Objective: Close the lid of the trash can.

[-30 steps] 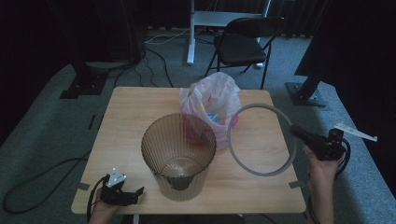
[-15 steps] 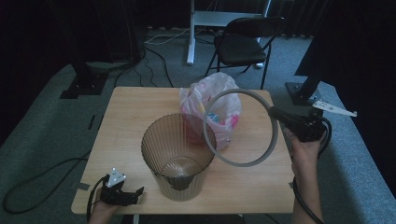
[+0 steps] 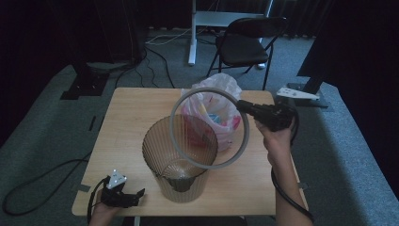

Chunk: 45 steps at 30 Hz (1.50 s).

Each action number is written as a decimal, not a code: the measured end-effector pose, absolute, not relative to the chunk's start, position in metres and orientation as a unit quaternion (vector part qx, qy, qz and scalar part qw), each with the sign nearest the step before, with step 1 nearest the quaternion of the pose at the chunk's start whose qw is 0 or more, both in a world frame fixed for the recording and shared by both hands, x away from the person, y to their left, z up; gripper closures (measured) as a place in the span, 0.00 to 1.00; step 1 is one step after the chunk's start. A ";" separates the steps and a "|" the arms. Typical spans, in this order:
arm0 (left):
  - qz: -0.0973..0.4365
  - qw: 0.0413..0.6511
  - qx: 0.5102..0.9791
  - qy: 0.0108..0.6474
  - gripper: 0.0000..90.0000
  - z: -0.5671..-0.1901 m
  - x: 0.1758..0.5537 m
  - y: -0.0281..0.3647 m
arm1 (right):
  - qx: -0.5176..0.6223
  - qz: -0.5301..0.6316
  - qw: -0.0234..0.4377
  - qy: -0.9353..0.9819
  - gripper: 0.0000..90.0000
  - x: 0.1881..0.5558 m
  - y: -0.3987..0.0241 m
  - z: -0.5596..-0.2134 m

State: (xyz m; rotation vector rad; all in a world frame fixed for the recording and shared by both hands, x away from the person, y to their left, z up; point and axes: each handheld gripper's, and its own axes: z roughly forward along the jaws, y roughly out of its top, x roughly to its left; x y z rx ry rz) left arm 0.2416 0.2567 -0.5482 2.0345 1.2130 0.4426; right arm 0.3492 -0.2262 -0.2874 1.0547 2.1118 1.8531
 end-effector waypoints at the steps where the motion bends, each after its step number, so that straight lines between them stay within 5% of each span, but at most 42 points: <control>1: 0.172 0.358 0.788 0.470 0.01 -0.548 0.242 0.257 | 0.347 0.615 0.067 0.705 0.93 0.351 -0.220 -0.288; 21: 0.173 0.358 0.789 0.468 0.01 -0.548 0.241 0.257 | 0.312 0.565 0.026 0.763 0.93 0.373 -0.151 -0.295; 45: 0.173 0.357 0.790 0.468 0.01 -0.548 0.241 0.257 | 0.326 0.523 -0.016 0.787 0.93 0.389 -0.134 -0.315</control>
